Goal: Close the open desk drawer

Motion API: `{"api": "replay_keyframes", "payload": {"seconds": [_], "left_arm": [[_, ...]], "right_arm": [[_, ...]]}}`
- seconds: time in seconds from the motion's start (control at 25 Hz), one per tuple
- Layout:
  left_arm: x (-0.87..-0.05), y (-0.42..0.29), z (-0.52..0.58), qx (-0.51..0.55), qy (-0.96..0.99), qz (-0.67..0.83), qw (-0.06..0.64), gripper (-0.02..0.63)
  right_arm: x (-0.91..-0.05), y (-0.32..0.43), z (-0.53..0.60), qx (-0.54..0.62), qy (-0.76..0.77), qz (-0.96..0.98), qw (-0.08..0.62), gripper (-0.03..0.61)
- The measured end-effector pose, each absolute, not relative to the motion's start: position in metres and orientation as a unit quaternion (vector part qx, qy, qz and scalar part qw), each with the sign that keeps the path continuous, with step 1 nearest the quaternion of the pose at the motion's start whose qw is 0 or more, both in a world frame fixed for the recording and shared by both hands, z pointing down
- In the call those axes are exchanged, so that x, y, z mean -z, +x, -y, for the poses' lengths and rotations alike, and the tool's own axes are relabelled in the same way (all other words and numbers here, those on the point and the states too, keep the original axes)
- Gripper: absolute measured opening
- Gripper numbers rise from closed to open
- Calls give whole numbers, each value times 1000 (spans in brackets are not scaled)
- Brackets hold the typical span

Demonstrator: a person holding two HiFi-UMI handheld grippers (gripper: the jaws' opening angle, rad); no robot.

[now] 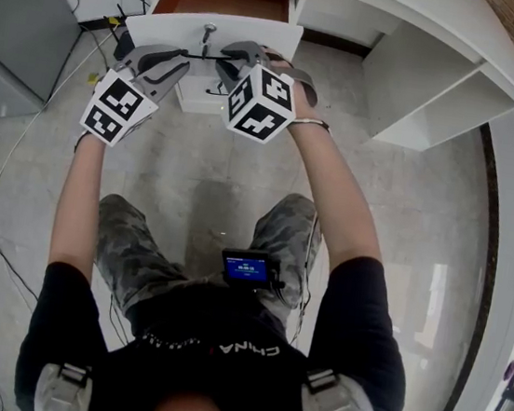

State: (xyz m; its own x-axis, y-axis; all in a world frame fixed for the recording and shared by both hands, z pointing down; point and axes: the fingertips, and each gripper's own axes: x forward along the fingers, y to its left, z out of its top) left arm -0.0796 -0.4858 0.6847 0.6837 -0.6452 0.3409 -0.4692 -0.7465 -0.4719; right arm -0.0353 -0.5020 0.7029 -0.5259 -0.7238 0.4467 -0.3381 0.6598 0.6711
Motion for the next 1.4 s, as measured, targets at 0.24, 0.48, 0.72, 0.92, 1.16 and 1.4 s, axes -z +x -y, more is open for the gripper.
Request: {"api": "replay_keyframes", "payload": {"seconds": [0.24, 0.48, 0.72, 0.92, 1.16, 1.4], "left_arm": [[-688, -78, 498, 229, -902, -325, 167, 88], [-691, -71, 515, 236, -899, -328, 170, 87], [-690, -60, 530, 254, -890, -328, 189, 87], [-688, -59, 548, 262, -883, -336, 195, 88], [-693, -63, 569, 265, -880, -348, 184, 87], [-703, -70, 591, 267, -876, -363, 174, 87]], "right_arm": [[-703, -30, 519, 251, 317, 838, 367, 66], [-702, -29, 536, 242, 317, 840, 369, 66], [-702, -27, 548, 240, 313, 839, 374, 66], [-702, -26, 567, 231, 317, 839, 376, 66], [-702, -25, 589, 223, 323, 841, 373, 66], [-701, -25, 607, 223, 320, 841, 376, 66]]}}
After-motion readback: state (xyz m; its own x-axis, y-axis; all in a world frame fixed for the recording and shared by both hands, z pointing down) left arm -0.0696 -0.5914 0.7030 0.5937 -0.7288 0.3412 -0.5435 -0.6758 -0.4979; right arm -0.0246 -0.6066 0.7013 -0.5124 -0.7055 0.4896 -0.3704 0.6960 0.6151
